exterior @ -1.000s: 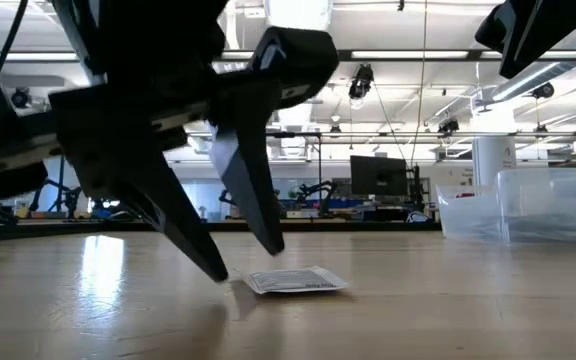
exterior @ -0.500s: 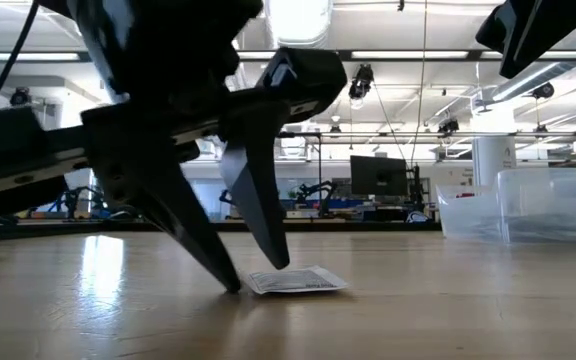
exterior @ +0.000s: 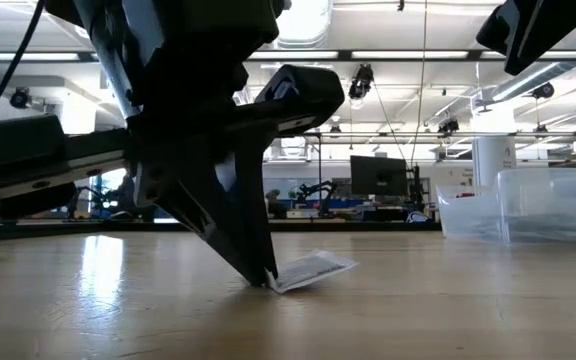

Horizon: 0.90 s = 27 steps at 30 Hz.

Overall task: Pick & Place First Aid Supplies
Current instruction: Put the towelette pack into the top bin

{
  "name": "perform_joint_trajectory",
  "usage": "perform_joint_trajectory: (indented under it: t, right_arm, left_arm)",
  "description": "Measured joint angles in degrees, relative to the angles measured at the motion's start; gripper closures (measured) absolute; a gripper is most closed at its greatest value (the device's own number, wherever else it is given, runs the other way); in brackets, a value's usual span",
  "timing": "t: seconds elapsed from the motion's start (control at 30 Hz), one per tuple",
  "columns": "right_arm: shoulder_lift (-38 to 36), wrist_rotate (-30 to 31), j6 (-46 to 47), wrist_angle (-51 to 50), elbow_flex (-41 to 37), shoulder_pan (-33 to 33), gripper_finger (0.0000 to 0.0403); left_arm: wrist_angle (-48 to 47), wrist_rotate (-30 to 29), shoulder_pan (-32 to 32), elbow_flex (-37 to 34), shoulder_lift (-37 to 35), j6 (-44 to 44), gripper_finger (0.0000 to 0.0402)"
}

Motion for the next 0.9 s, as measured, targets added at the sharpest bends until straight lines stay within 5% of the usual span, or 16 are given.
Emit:
perform_joint_trajectory:
  t: [0.37,0.67,0.9]
  right_arm:
    - [0.0,-5.7,-3.5,3.4,0.0,4.3,0.0335]
    - [0.0,2.9,-4.2,6.1,-0.6,8.1,0.0316]
    - [0.2,3.1,-10.1,12.2,-1.5,8.2,0.0286]
  left_arm:
    - [2.4,-1.1,0.3,-0.1,-3.4,-10.3,0.0401]
    - [4.6,0.1,0.2,0.0,-7.5,-13.3,0.0401]
    - [8.8,3.5,0.7,-0.6,-9.9,-14.9,0.0401]
